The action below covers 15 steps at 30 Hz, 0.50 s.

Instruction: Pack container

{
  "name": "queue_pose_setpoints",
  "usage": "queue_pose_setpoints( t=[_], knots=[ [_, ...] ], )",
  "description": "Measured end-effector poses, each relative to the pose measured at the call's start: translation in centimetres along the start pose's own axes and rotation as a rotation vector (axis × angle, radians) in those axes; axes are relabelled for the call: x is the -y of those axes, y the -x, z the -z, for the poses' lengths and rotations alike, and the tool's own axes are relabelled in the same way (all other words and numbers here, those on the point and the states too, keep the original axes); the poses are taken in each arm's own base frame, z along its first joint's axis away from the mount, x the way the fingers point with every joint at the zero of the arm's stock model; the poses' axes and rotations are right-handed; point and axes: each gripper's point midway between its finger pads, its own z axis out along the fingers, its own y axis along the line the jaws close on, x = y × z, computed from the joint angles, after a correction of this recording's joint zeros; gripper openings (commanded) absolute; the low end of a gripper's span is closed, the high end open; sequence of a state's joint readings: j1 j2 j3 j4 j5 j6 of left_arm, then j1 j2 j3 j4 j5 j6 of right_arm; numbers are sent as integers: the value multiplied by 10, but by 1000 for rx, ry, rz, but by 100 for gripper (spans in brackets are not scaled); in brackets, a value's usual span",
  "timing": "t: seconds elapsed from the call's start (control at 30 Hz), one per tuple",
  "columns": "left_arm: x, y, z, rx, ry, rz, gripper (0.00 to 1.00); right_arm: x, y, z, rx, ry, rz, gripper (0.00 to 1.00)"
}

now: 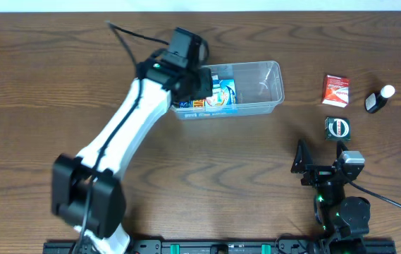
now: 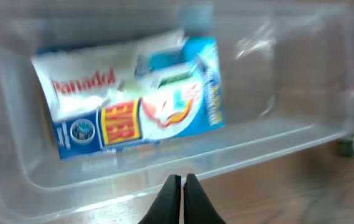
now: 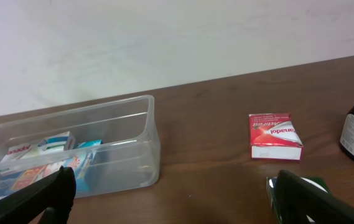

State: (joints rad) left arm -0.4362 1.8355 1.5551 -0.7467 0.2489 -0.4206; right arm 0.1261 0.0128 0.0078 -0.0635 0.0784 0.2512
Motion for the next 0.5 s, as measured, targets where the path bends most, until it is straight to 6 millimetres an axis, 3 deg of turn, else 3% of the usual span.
queue_pose_setpoints(
  t=[0.17, 0.5],
  knots=[
    [-13, -2, -28, -63, 59, 15, 6, 0, 0, 0, 0, 0, 0, 99],
    [-29, 4, -39, -43, 144, 9, 6, 0, 0, 0, 0, 0, 0, 99]
  ],
)
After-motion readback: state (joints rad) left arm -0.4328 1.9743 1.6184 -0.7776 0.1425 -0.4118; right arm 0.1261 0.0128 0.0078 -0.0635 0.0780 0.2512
